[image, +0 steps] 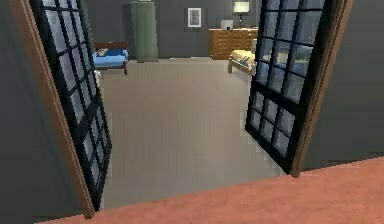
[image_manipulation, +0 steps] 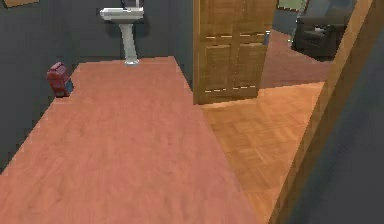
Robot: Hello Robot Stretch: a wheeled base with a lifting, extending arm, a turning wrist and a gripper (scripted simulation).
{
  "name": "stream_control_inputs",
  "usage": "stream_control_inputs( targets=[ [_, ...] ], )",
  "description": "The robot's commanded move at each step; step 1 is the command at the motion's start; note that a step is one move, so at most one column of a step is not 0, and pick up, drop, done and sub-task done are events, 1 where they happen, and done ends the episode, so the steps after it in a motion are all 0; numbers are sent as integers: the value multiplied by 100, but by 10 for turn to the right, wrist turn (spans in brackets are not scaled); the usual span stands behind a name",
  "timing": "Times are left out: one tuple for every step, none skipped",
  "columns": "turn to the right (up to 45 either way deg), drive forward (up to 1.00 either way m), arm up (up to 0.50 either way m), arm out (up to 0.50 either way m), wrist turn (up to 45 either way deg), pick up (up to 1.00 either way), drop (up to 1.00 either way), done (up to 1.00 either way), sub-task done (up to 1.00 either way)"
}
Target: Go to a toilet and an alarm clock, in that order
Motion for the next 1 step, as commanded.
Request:
stream_control_inputs(
  targets=[
    [0, 100, 0, 0, 0, 0, 0, 0, 0]
  ],
)
